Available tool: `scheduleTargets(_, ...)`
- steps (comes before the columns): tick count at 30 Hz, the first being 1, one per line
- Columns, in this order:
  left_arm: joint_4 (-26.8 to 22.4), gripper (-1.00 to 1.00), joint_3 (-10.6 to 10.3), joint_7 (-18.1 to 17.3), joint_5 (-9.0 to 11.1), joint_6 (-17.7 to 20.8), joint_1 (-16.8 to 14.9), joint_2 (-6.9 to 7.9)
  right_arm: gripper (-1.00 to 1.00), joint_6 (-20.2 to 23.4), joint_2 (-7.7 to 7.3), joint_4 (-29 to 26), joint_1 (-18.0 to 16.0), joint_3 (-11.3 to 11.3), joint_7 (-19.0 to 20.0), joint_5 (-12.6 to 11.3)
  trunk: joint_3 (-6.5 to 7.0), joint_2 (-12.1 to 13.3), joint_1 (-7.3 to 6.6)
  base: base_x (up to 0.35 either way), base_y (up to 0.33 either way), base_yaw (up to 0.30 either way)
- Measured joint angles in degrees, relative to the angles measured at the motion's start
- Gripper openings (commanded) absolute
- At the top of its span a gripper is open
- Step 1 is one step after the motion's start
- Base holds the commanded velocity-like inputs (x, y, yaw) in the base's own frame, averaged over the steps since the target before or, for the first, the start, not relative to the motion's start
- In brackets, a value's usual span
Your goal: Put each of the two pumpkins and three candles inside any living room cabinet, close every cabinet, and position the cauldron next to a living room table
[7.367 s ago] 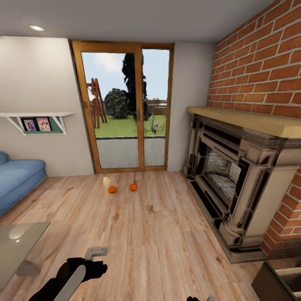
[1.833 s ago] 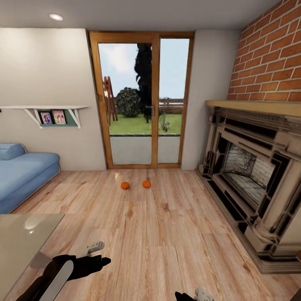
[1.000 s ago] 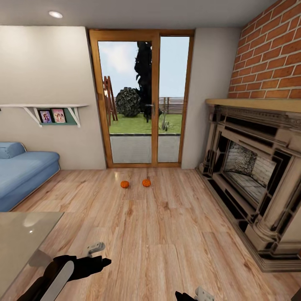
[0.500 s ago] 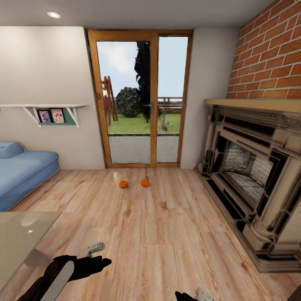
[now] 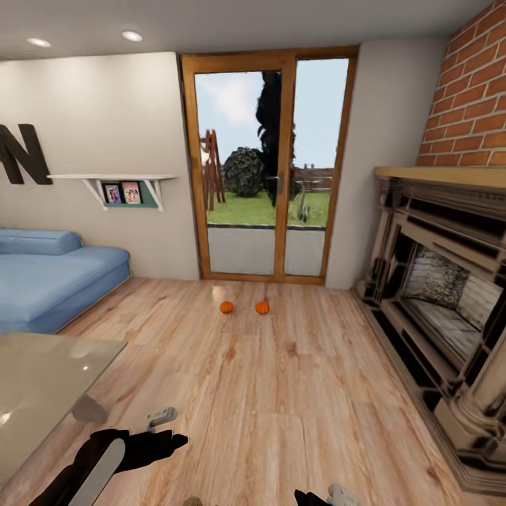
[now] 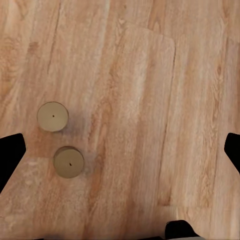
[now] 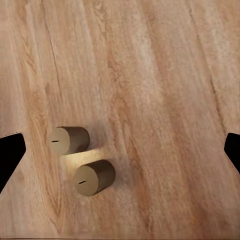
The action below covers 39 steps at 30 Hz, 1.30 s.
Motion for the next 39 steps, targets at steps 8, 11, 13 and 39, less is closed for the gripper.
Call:
scheduleTargets(8,0.0,1.00,-0.1,0.0,0.0,0.0,0.0,0.00,1.00,0.0,0.00,0.0,0.0,0.1,0.0,0.0,0.00,0.0,0.00,0.000,-0.024,0.291)
scheduleTargets(11,0.0,1.00,-0.1,0.0,0.0,0.0,0.0,-0.03,1.00,0.0,0.00,0.0,0.0,0.1,0.0,0.0,0.00,0.0,0.00,0.000,-0.171,0.291)
scheduleTargets(13,0.0,1.00,-0.2,0.0,0.0,-0.1,0.0,-0.07,1.00,0.0,0.00,0.0,0.0,0.1,0.0,0.0,0.00,0.0,0.00,0.000,-0.240,0.291)
scheduleTargets(39,0.0,1.00,-0.1,0.0,-2.8,0.0,0.0,-0.35,1.00,0.6,0.02,0.4,0.0,0.1,-1.6,-0.4,-0.14,0.0,0.00,0.000,-0.250,0.290)
